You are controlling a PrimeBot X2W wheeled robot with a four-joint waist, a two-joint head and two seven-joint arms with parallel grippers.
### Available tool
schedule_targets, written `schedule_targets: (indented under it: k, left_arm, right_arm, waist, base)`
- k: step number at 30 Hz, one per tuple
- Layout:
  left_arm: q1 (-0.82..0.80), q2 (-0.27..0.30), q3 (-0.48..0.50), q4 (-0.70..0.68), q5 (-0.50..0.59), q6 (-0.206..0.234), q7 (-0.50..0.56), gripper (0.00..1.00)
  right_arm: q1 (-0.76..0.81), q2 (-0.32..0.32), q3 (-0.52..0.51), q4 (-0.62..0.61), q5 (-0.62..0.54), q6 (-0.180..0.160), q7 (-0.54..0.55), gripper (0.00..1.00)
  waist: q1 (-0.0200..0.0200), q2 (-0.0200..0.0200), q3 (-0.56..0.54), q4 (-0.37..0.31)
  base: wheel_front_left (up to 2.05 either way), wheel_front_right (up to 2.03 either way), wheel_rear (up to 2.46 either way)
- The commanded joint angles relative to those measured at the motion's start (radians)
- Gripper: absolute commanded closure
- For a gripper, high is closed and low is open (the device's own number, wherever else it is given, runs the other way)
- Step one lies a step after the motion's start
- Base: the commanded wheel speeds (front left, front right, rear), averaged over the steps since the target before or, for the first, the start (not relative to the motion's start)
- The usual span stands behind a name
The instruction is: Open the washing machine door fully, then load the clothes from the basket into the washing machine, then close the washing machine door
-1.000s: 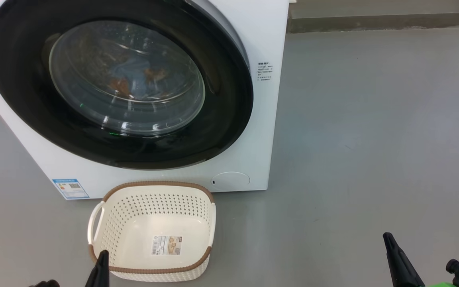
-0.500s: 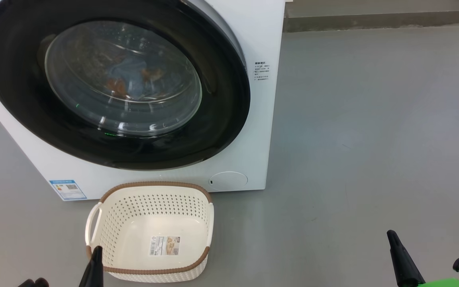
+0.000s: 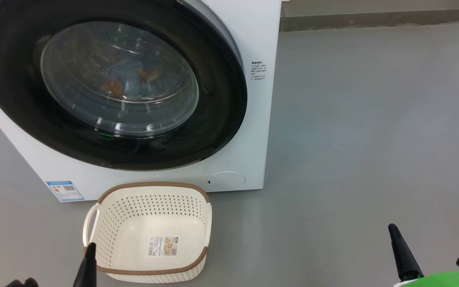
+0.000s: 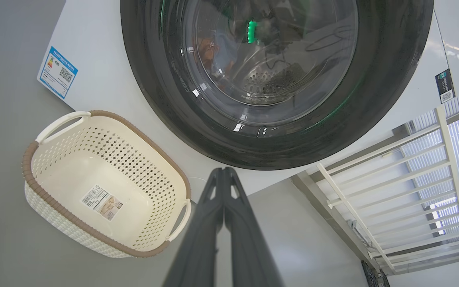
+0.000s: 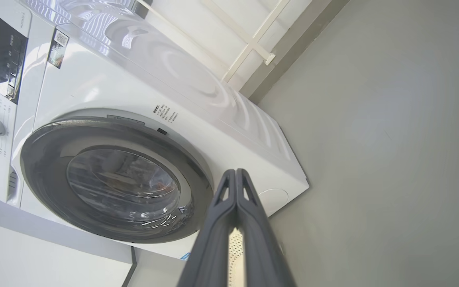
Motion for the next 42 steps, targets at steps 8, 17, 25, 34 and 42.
schedule_targets:
  k: [8, 17, 25, 34, 42]
  left_arm:
    - [-0.066, 0.001, 0.055, -0.005, -0.113, -0.019, 0.032, 1.00]
    - [-0.078, -0.005, 0.077, 0.002, -0.193, -0.025, 0.052, 1.00]
    - [-0.090, -0.011, 0.100, 0.009, -0.273, -0.032, 0.073, 1.00]
    - [-0.104, -0.018, 0.125, 0.017, -0.362, -0.039, 0.096, 1.00]
    - [-0.116, -0.024, 0.148, 0.025, -0.442, -0.046, 0.116, 1.00]
  right_arm:
    - [-0.066, -0.001, 0.000, -0.004, 0.124, 0.001, 0.029, 1.00]
    - [-0.084, 0.003, -0.007, 0.010, 0.210, 0.001, 0.048, 1.00]
    - [-0.101, 0.008, -0.014, 0.024, 0.295, 0.001, 0.068, 1.00]
    - [-0.121, 0.013, -0.022, 0.040, 0.390, 0.001, 0.091, 1.00]
    - [-0.139, 0.017, -0.029, 0.054, 0.474, 0.001, 0.111, 1.00]
  waist:
    - [0.0000, 0.0000, 0.001, -0.007]
    - [0.0000, 0.0000, 0.003, -0.012]
    - [0.0000, 0.0000, 0.004, -0.017]
    - [0.0000, 0.0000, 0.005, -0.023]
    - [0.0000, 0.0000, 0.006, -0.028]
  base:
    - [0.00, 0.00, 0.00]
    - [0.00, 0.00, 0.00]
    - [0.00, 0.00, 0.00]
    - [0.00, 0.00, 0.00]
    - [0.00, 0.00, 0.00]
